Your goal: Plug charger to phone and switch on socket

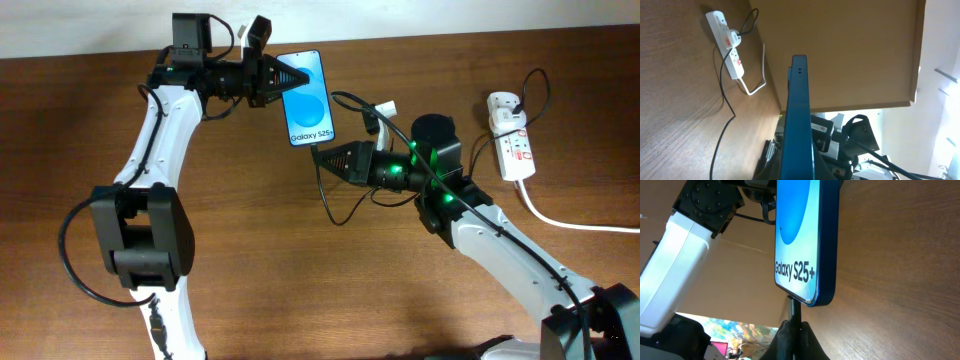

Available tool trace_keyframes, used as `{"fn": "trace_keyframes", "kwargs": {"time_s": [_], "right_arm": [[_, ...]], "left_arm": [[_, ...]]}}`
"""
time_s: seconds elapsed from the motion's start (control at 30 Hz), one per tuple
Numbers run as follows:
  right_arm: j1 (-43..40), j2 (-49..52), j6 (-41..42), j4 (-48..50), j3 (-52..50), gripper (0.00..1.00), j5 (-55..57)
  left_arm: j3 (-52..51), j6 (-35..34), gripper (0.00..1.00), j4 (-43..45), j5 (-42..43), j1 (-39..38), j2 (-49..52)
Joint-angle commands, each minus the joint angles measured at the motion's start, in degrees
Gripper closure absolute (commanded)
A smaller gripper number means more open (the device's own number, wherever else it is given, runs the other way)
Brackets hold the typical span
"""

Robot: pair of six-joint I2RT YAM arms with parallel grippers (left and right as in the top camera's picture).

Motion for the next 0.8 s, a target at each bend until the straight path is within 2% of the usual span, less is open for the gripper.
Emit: {"fn": "trace_keyframes", "kwargs": {"time_s": [0.0, 0.13, 0.43, 0.77], "right_arm": [[-1.2, -1.1, -0.4, 1.2, 0.5, 0.96, 5.9], [-1.2, -1.1, -0.4, 1.2, 0.5, 0.95, 5.3], [-1.5, -1.1, -3.0, 0.6, 0.5, 0.66, 0.4], [-7.2, -1.1, -4.1, 0.6, 0.5, 0.56, -7.5]], "left_arm": [[0.6, 0.1, 1.0, -1.0, 4.8, -2.1, -0.2], [0.6, 0.1, 1.0, -0.9, 4.8, -2.1, -0.2], [0.6, 0.2, 1.0, 0.2, 4.8, -1.2, -0.2], [0.4, 3.3, 1.0, 0.1, 2.0, 1.3, 0.0]]}}
